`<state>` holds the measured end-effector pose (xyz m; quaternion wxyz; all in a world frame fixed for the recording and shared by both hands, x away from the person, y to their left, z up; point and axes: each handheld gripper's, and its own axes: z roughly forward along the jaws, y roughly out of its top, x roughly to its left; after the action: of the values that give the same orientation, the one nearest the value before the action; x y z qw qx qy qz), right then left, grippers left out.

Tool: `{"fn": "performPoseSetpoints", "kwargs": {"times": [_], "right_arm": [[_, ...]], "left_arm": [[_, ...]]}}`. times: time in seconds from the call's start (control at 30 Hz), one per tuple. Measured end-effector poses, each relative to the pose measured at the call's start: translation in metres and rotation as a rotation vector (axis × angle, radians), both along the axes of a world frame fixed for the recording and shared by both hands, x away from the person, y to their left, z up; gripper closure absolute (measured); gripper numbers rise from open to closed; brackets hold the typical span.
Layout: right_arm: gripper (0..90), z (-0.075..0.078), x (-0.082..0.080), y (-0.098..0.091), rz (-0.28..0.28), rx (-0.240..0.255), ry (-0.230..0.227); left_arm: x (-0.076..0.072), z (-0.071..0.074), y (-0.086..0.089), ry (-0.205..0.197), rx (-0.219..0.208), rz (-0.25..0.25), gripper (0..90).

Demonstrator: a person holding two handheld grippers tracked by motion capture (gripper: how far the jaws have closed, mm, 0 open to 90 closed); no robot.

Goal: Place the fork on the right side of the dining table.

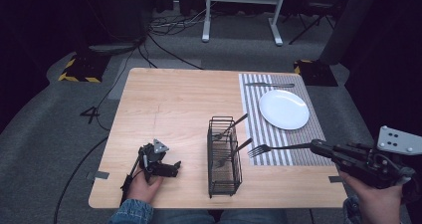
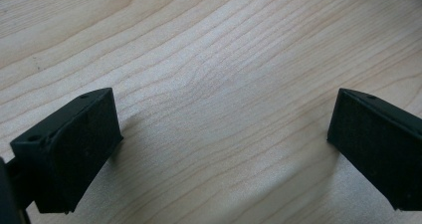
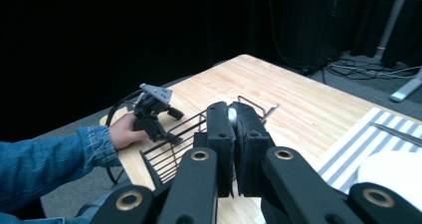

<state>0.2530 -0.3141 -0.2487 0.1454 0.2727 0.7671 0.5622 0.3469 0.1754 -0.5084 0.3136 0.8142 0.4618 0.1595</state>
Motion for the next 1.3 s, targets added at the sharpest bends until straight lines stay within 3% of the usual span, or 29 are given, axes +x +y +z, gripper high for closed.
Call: {"fn": "performPoseSetpoints", "kwargs": {"times": [0.63, 0.9, 1.3], "right_arm": [[86.8, -0.001, 0.026, -0.033, -0.134, 0.030, 0.009], [86.8, -0.009, 0.044, -0.034, -0.167, 0.018, 0.027], [86.8, -0.032, 0.080, -0.030, -0.240, -0.006, 0.067]], "left_arm": [[0.000, 0.000, 0.000, 0.000, 0.000, 0.000, 0.3], [0.000, 0.000, 0.000, 0.000, 0.000, 0.000, 0.3], [0.000, 0.000, 0.000, 0.000, 0.000, 0.000, 0.3]]}}
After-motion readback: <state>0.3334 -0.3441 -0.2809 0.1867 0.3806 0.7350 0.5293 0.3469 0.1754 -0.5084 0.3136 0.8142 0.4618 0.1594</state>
